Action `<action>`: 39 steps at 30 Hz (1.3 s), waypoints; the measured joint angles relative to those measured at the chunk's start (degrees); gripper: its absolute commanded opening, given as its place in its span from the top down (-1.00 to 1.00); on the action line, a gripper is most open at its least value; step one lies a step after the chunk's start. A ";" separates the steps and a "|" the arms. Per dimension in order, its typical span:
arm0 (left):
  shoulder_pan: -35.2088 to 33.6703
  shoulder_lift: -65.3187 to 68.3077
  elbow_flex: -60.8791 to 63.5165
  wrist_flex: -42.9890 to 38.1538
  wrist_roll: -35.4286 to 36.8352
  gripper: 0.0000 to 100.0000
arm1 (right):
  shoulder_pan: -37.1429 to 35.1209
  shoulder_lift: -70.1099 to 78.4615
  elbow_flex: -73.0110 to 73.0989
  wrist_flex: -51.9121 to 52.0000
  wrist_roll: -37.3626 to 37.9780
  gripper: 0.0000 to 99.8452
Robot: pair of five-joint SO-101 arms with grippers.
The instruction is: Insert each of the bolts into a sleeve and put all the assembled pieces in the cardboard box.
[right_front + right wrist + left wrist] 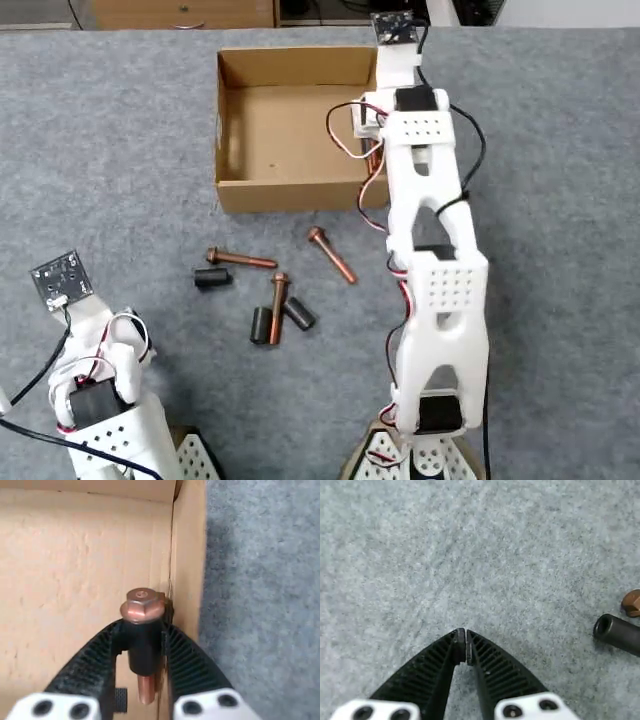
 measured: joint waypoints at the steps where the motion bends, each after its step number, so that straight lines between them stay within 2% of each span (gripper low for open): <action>1: 0.00 0.00 0.00 0.00 0.00 0.96 | -0.18 1.32 -1.32 0.00 0.00 1.00; 9: 0.00 0.00 0.00 0.00 0.00 0.96 | -2.20 9.67 -7.38 1.41 0.09 0.98; 15: 0.00 0.00 0.00 0.00 0.00 0.96 | -2.81 11.52 -11.69 7.82 0.09 0.60; 17: 0.00 0.00 0.00 0.00 0.00 0.96 | -3.43 11.52 -13.89 11.25 0.09 0.53; 25: 0.00 0.00 0.00 0.00 0.00 0.96 | -3.43 11.60 -29.01 23.65 0.00 0.53; 31: 0.00 0.00 0.00 0.00 0.00 0.96 | -4.40 11.60 -45.10 36.75 0.00 0.53; 35: 0.00 0.00 0.00 0.00 0.00 0.96 | -5.36 9.05 -44.48 37.98 0.00 0.53; 39: 0.00 0.00 0.00 0.00 0.00 0.96 | -5.63 0.53 -36.57 37.98 0.00 0.53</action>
